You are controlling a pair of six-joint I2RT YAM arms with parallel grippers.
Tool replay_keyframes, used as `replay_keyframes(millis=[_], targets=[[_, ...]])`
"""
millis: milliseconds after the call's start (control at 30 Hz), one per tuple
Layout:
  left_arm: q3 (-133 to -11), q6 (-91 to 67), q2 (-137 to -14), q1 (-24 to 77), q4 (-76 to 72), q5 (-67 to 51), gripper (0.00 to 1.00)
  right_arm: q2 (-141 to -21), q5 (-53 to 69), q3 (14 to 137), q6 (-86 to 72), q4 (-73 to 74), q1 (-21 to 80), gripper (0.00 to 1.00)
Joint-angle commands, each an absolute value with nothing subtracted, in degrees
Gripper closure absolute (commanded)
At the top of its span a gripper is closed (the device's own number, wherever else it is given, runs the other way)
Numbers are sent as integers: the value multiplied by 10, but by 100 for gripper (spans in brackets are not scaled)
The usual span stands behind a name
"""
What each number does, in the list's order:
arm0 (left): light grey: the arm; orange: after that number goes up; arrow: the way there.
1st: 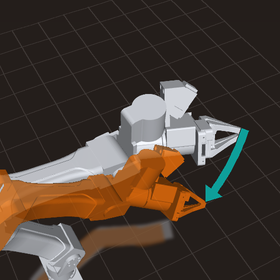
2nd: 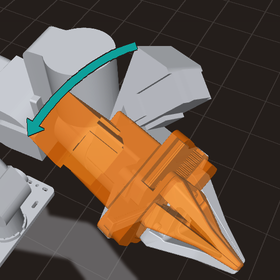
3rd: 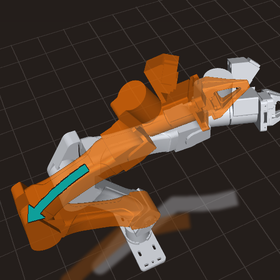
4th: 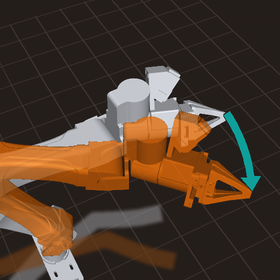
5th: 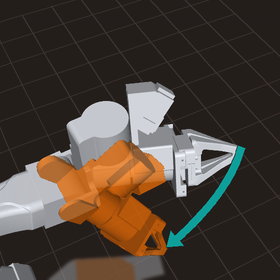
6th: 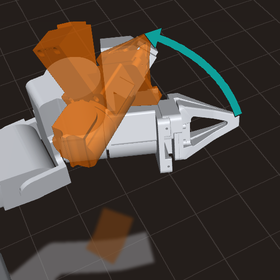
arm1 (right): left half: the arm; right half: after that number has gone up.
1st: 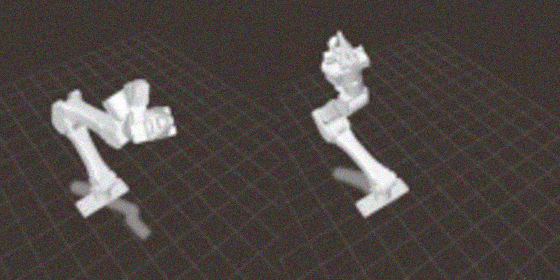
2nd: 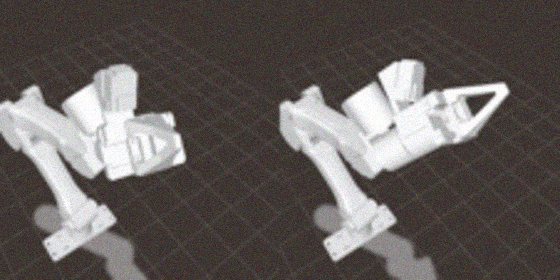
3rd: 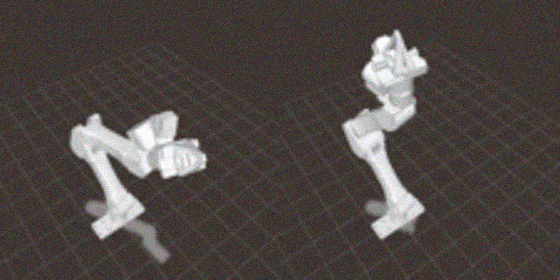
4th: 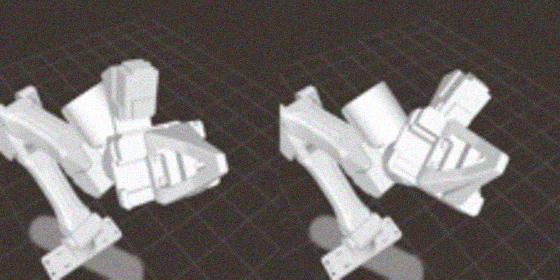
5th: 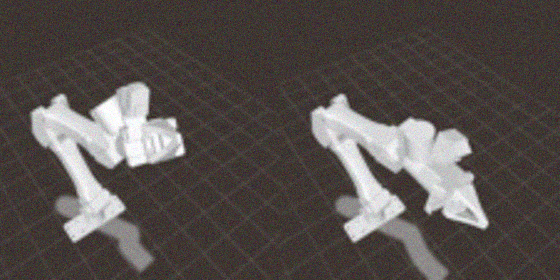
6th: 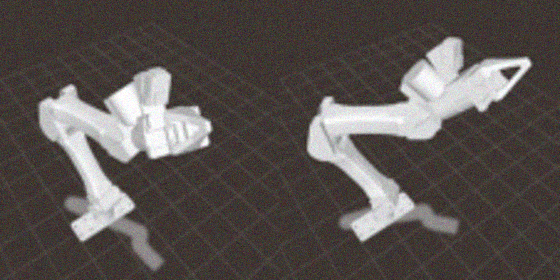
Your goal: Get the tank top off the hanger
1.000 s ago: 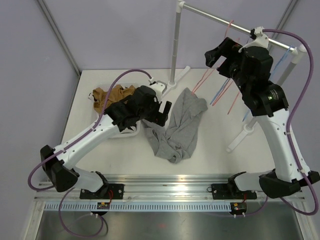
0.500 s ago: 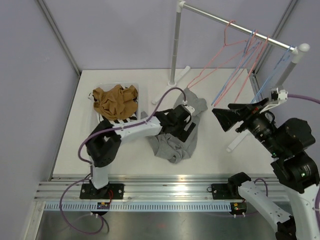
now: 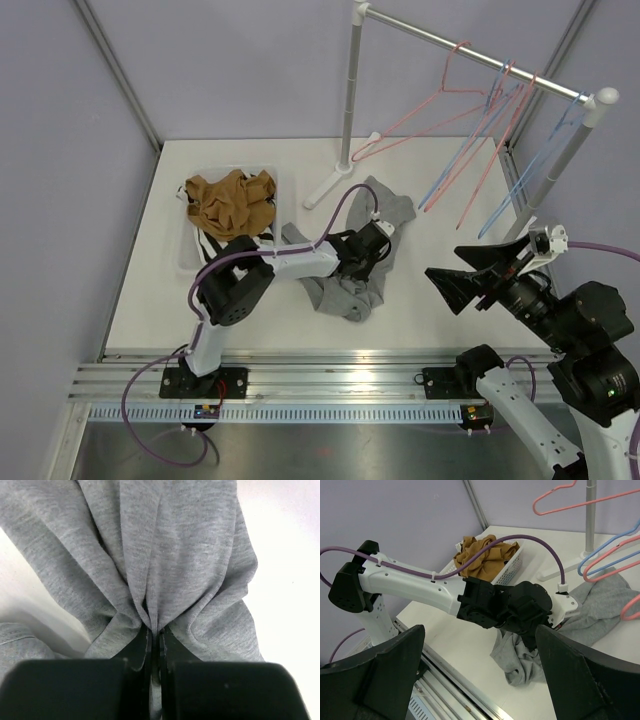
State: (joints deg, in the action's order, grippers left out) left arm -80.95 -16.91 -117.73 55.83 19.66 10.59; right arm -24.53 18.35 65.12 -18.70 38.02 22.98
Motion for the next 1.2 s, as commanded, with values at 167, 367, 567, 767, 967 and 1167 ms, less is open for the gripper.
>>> replay_keyframes(millis=[167, 367, 567, 767, 967, 1167], targets=[[-810, -170, -1021, 560, 249, 223, 100, -214, 186, 659, -169, 390, 229, 1], [-887, -170, -921, 544, 328, 335, 100, -202, 178, 662, -171, 400, 229, 1], [-954, -156, -839, 521, 377, 421, 100, -192, 168, 666, -171, 407, 230, 0], [-1077, -118, -804, 512, 449, 493, 100, -193, 168, 664, -171, 403, 230, 0], [-1190, -104, -813, 409, 534, 427, 100, -197, 174, 650, -178, 386, 230, 0], [-1295, -86, -842, 241, 564, 276, 100, -210, 178, 654, -176, 381, 229, 0]])
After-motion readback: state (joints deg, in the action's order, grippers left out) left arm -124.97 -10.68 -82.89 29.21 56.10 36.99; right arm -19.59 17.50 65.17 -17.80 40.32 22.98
